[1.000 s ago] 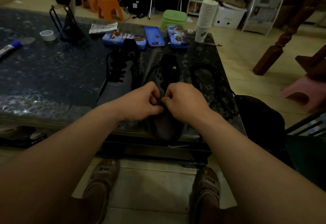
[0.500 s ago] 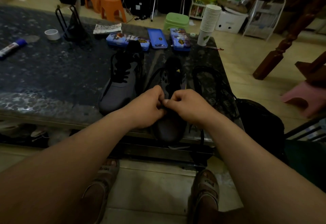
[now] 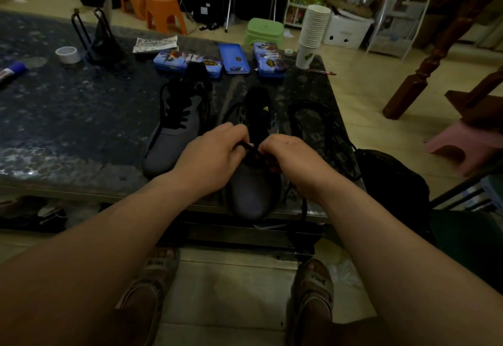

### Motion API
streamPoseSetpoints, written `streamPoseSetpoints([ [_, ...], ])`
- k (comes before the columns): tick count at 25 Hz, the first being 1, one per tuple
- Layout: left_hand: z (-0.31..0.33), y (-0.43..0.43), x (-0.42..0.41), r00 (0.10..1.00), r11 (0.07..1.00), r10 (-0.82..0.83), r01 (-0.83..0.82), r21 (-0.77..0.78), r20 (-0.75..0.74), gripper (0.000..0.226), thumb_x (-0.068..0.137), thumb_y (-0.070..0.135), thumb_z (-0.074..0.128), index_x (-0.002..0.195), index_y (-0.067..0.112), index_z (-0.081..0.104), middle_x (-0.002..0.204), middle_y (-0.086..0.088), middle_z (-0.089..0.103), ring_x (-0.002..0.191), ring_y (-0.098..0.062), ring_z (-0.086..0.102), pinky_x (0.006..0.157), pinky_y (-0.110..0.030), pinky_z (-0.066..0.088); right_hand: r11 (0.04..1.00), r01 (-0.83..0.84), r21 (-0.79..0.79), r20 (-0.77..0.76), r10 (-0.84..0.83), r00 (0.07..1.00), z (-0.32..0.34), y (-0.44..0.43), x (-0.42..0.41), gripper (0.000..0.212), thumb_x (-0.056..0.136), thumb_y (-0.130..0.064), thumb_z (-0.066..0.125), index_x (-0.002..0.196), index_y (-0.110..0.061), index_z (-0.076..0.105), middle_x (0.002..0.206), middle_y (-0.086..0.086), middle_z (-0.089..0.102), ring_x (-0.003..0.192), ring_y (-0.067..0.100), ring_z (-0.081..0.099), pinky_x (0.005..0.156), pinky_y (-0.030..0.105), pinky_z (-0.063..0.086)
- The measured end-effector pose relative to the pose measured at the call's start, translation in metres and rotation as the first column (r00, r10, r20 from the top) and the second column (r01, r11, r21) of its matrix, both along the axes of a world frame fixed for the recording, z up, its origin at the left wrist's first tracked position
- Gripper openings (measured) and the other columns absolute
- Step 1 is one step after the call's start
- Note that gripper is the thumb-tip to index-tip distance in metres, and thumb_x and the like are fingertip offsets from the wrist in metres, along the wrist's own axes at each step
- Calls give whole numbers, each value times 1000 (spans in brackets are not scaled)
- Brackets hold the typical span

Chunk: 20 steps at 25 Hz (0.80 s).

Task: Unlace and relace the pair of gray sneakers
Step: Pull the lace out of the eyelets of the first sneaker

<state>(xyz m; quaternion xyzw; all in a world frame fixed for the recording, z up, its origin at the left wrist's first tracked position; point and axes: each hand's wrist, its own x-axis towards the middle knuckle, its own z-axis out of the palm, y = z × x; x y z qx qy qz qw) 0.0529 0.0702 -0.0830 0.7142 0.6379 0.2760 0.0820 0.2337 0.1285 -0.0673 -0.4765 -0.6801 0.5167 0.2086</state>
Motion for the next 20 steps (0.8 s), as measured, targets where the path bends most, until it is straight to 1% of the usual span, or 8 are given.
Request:
streamPoseSetpoints([
  [4, 24, -9, -8, 940, 958, -24, 119, -262, 339, 26, 102, 27, 61, 79, 14, 60, 71, 2, 62, 62, -6, 52, 62, -30, 41, 987, -78, 137, 174, 53, 983, 2, 1, 2, 14, 100, -18, 60, 110, -26, 67, 101, 0, 69, 91, 17, 66, 81, 36, 55],
  [7, 31, -14, -9, 838, 924, 129, 91, -370, 529, 38, 107, 34, 49, 80, 11, 61, 53, -4, 58, 52, -14, 53, 66, -34, 43, 982, -117, 148, 206, 85, 975, 2, 1, 9, 23, 99, -9, 55, 110, -26, 66, 97, -1, 68, 82, 17, 65, 73, 34, 55],
  [9, 27, -10, -9, 878, 909, 228, -37, -415, 421, 29, 107, 39, 51, 92, 17, 62, 52, -1, 59, 46, -18, 59, 59, -32, 46, 981, -144, 127, 193, 118, 974, 4, -1, 15, 30, 97, -2, 54, 107, -27, 68, 89, 7, 66, 72, 16, 60, 65, 35, 50],
  [11, 21, -9, -5, 965, 892, 202, -111, -439, 167, 21, 101, 41, 62, 94, 21, 61, 65, -2, 68, 48, -16, 65, 49, -28, 46, 981, -143, 131, 173, 120, 978, 3, -2, 20, 34, 95, 2, 53, 99, -27, 71, 95, 20, 68, 73, 23, 57, 66, 40, 46],
  [13, 14, -5, -3, 988, 901, 149, -125, -415, 26, 27, 96, 42, 70, 88, 18, 60, 74, -2, 67, 61, -19, 66, 55, -32, 50, 980, -133, 148, 206, 101, 973, 1, -2, 23, 34, 93, 3, 50, 89, -23, 72, 93, 26, 67, 71, 27, 56, 65, 41, 45],
  [15, 9, -1, -7, 989, 923, 140, -109, -369, 58, 28, 94, 40, 73, 81, 18, 61, 78, -3, 64, 71, -21, 63, 63, -35, 49, 990, -58, 129, 236, 26, 971, -4, -1, 26, 30, 94, -1, 49, 86, -20, 71, 82, 19, 66, 69, 26, 57, 63, 47, 48],
  [18, 9, 2, -8, 987, 953, 96, -54, -300, 129, 29, 94, 35, 72, 71, 22, 60, 91, -3, 53, 78, -20, 58, 67, -31, 43, 995, 93, 24, 180, -95, 979, -10, 2, 22, 18, 100, -23, 58, 93, -11, 70, 85, 10, 70, 77, 24, 65, 83, 54, 58],
  [20, 14, 1, -2, 973, 938, 123, -49, -344, 197, 30, 94, 26, 70, 72, 12, 56, 88, -8, 54, 73, -23, 56, 64, -29, 42, 991, 106, 83, 238, -123, 963, -9, 3, 14, 41, 97, -47, 64, 93, -7, 68, 86, 12, 72, 79, 28, 68, 81, 50, 58],
])
